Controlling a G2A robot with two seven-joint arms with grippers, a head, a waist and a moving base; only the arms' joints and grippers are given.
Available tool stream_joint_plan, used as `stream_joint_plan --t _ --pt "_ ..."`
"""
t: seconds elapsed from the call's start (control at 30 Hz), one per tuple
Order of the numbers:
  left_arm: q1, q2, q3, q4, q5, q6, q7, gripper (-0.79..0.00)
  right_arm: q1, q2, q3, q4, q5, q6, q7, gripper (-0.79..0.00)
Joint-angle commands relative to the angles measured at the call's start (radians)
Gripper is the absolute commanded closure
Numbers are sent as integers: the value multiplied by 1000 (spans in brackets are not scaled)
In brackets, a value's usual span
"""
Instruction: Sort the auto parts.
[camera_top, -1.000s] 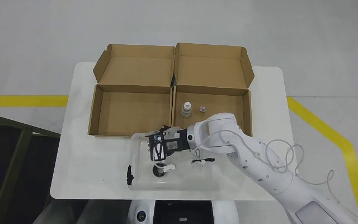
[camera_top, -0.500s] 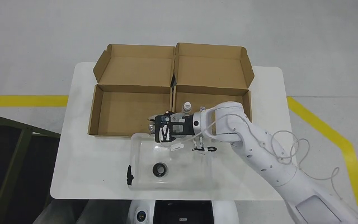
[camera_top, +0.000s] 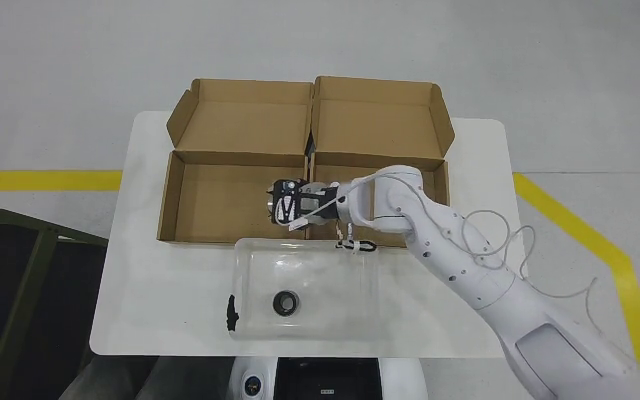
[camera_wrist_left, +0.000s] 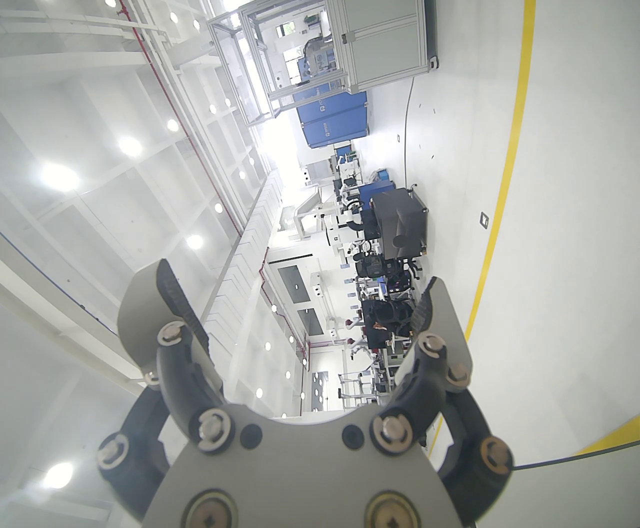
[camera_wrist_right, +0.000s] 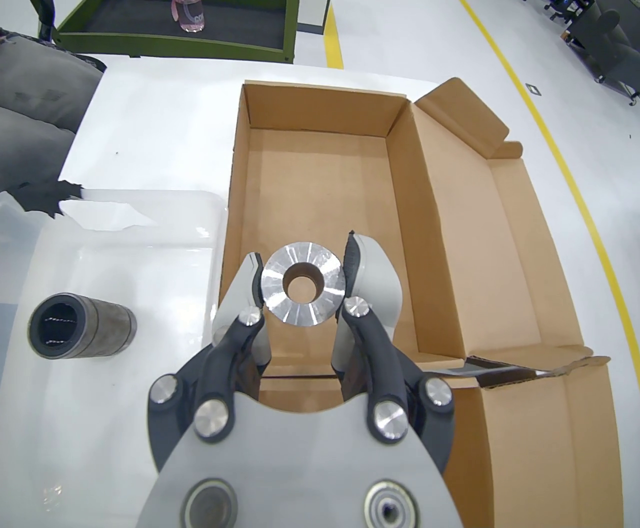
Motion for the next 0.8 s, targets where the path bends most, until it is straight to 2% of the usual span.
stream_joint_plan --t 0.0,0.3,0.77 --pt "0 0 0 0 0 0 0 -785 20 -9 -11 24 -7 5 -4 0" --pt "0 0 0 0 0 0 0 -785 107 -63 -82 152 -31 36 -19 0" --pt "0 0 0 0 0 0 0 -785 210 -152 -176 374 -71 28 -52 0"
